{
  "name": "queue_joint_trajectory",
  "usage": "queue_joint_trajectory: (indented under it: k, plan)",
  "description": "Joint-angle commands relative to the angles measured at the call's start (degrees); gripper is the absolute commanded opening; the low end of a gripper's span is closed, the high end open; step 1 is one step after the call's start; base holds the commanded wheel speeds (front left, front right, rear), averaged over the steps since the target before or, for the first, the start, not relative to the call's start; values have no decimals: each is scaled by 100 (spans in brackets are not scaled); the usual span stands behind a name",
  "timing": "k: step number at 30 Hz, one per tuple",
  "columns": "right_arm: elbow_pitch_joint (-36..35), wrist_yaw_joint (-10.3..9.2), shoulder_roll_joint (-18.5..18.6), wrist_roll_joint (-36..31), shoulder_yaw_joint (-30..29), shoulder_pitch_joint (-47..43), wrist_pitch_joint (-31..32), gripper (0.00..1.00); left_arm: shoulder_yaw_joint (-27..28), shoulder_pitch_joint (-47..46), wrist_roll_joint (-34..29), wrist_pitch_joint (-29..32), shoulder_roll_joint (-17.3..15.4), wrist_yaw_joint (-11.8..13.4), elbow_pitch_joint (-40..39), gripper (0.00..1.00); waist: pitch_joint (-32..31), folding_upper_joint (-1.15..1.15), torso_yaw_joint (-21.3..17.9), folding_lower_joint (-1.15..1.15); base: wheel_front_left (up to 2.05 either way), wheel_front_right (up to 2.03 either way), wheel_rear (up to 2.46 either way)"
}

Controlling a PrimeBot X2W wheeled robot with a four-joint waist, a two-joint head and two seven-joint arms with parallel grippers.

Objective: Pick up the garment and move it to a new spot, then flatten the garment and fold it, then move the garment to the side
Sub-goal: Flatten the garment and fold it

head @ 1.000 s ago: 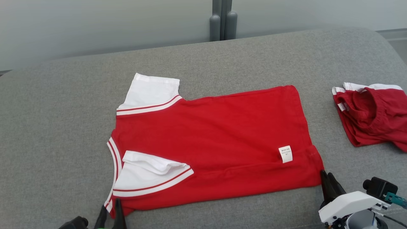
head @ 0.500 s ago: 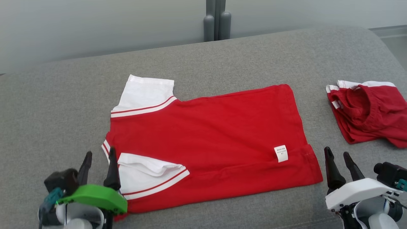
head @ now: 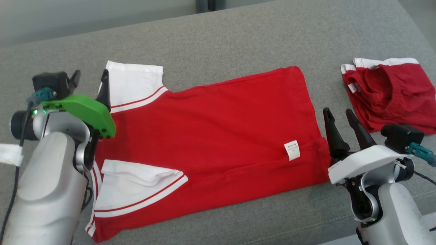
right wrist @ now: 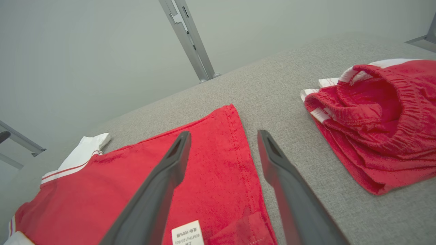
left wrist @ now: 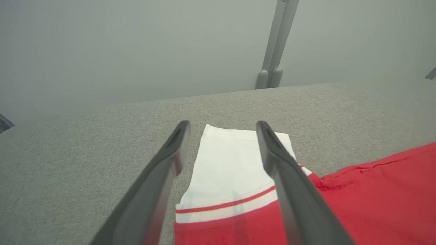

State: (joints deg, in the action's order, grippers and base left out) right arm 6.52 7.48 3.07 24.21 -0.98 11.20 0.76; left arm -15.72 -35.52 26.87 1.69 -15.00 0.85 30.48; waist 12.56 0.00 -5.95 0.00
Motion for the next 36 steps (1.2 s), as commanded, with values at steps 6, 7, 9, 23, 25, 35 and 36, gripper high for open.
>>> queue_joint_trajectory:
  k: [6, 7, 9, 23, 25, 35, 36]
  plan:
    - [46, 2, 47, 37, 404, 541, -89, 100, -33, -1045, -179, 219, -213, -35, 1019, 100, 994, 0, -602, 0, 0, 0, 0]
    - [58, 2, 54, 45, 452, 601, -106, 100, -48, -1157, -195, 244, -221, -36, 1156, 100, 1063, 0, -638, 0, 0, 0, 0]
    - [88, 2, 68, 68, 543, 697, -144, 100, -48, -1364, -211, 260, -250, -34, 1438, 100, 1177, 0, -695, 0, 0, 0, 0]
    - [164, 2, 177, 173, 960, 1002, -298, 100, -130, -2229, -354, 105, -544, 25, 2709, 100, 1450, 0, -888, 0, 0, 0, 0]
    - [164, 2, 185, 189, 1006, 1015, -295, 100, -166, -2273, -367, 133, -575, 0, 2850, 100, 1447, 0, -910, 0, 0, 0, 0]
    - [130, 2, 270, 251, 1117, 1072, -296, 100, -319, -2422, -366, 407, -672, -180, 3297, 0, 1444, 0, -981, 0, 0, 0, 0]
    - [144, 1, 288, 257, 1120, 1094, -283, 100, -334, -2424, -361, 423, -669, -201, 3322, 0, 1433, 0, -975, 0, 0, 0, 0]
